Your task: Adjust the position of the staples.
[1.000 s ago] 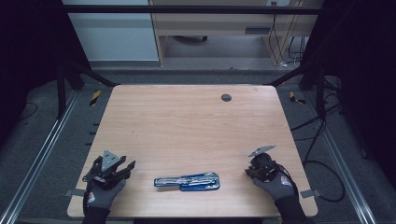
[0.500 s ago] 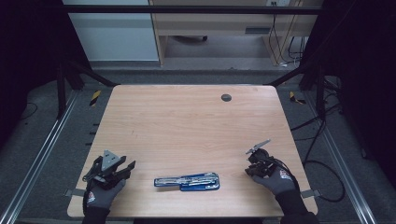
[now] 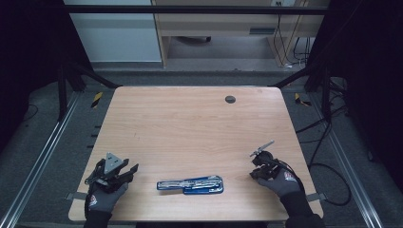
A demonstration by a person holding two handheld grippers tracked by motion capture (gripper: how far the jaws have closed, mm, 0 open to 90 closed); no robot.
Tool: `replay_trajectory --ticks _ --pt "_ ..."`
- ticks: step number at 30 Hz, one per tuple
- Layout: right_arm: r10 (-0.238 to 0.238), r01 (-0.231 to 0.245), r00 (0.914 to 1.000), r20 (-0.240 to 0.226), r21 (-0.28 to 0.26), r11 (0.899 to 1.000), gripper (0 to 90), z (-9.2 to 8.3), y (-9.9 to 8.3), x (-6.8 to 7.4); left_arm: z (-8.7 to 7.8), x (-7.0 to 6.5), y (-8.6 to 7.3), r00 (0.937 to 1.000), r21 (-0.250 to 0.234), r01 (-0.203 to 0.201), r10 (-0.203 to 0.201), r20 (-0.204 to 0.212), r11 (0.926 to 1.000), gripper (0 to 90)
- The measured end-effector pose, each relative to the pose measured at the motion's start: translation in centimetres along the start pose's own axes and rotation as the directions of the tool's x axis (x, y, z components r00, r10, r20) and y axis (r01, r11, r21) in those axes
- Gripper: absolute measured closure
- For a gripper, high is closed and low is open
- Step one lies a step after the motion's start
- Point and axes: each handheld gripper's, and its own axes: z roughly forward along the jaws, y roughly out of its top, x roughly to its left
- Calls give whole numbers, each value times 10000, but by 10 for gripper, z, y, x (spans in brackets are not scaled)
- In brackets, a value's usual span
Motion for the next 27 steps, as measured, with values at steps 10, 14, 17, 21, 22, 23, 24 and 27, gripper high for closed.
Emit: replay_trajectory --ticks 10,14,17,21,22,23,24,27 --pt "-179 179 9998 -116 5 9998 783 -4 2 1 0 0 0 10000 25 -40 40 1 10000 556" --pt "-464 456 9985 -297 -277 9986 783 -14 4 5 0 0 0 10000 37 -58 57 9 10000 556" --pt "-857 832 9952 -476 -521 9952 784 -23 7 12 0 -1 0 10000 39 -77 77 4 10000 556" --pt "-1317 1257 9886 -731 -818 9887 784 -31 13 18 0 -1 0 10000 30 -57 57 14 10000 556" --pt "-1493 1421 9857 -785 -900 9857 784 -33 15 20 0 -1 0 10000 22 -67 67 16 10000 556" --pt "-1663 1577 9820 -896 -964 9828 784 -35 17 22 0 -2 0 10000 19 -66 66 17 10000 556" --pt "-1794 1701 9793 -938 -992 9804 784 -35 18 24 0 -2 0 10000 22 -75 75 22 10000 556" --pt "-2154 2026 9692 -1198 -1106 9730 784 -38 23 30 1 -2 0 10000 34 -85 85 35 10000 557"
